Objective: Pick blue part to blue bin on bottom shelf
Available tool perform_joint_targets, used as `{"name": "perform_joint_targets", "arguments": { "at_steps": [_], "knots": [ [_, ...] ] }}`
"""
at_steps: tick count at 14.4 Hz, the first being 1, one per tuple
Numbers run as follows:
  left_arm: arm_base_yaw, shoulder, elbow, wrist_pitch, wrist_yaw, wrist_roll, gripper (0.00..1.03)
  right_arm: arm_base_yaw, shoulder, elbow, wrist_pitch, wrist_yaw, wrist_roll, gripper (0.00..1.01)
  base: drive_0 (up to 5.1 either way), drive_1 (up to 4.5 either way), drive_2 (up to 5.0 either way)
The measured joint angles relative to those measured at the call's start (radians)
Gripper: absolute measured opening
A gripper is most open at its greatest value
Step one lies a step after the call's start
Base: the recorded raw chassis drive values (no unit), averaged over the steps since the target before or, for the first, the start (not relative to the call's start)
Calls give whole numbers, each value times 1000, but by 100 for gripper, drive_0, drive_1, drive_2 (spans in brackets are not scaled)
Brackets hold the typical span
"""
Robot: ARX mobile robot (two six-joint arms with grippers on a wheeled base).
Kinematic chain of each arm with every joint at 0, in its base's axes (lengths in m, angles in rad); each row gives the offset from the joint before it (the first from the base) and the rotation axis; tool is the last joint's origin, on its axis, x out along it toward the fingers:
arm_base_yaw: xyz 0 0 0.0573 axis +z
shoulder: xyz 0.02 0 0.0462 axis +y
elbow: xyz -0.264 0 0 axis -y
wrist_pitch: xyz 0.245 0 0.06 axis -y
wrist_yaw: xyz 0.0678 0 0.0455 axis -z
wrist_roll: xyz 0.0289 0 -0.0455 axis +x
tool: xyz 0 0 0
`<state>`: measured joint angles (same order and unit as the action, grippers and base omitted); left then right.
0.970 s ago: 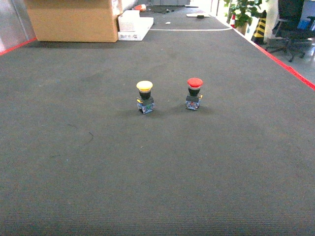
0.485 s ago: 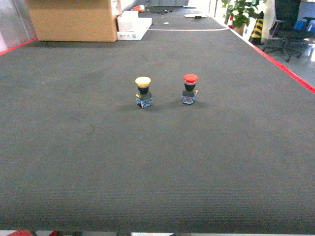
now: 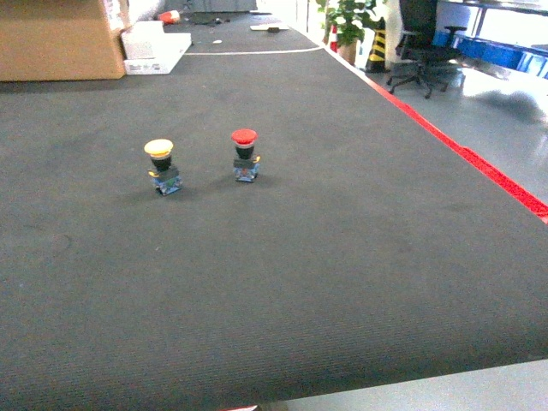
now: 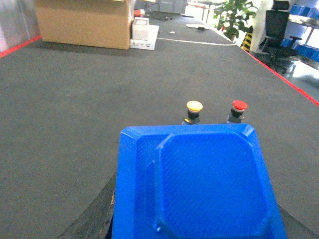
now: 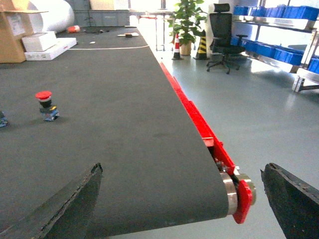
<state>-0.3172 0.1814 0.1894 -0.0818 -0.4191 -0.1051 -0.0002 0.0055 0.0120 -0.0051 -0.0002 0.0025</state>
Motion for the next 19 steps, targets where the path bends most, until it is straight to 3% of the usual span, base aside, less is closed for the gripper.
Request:
{"name": "perform_joint_targets", "arguments": {
  "at_steps": [19],
  "knots": [
    [0, 0, 0, 0, 0, 0, 44, 0, 0, 0, 0, 0, 0, 98, -162, -162, -162]
  ]
}}
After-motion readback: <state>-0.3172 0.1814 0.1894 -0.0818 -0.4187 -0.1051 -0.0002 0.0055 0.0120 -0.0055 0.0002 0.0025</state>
